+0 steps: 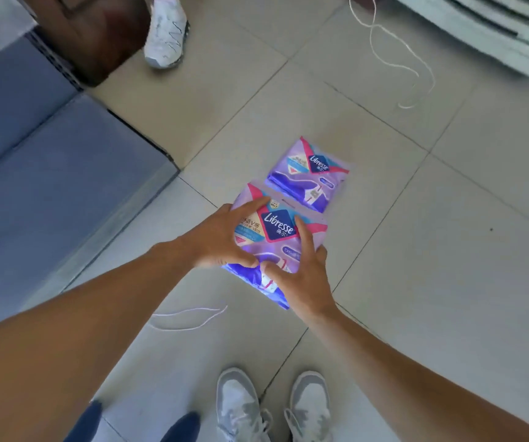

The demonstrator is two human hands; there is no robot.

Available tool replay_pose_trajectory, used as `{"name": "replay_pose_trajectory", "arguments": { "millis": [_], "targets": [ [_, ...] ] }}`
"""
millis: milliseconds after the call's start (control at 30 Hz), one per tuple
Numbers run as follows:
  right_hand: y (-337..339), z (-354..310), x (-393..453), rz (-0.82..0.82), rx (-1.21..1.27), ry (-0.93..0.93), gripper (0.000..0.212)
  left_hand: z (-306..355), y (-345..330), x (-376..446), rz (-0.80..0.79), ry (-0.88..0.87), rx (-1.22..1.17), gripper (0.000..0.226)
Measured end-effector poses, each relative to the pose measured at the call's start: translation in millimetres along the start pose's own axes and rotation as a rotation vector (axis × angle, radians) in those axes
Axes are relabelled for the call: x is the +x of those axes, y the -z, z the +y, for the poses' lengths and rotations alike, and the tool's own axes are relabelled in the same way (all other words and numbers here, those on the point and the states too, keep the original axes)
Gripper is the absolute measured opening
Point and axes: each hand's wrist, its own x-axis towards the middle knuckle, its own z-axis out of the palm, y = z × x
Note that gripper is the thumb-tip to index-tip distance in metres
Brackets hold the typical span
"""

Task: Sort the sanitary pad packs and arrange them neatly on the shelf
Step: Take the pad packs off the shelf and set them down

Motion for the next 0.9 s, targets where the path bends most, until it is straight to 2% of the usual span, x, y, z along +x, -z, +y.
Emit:
{"name": "replay_pose_trajectory", "arguments": {
  "millis": [367,567,733,900],
  "targets": [
    [-57,128,115,0.115,0.086,-0.089,0.081,-96,-63,153,0.012,0.027,0.045,0.093],
    [-70,165,153,0.102,-0.025,-0.131,0.080,-123,-77,195,0.005,0.052,0.091,0.086],
    [-65,154,149,0.051,-0.095,-0.139,0.079,-123,-75,183,0.010,0.073,0.159,0.083],
    [-46,102,104,0.044,-0.409,-0.141,0.074,-84,-48,122,0.054,0.111,0.425,0.077]
  ]
}}
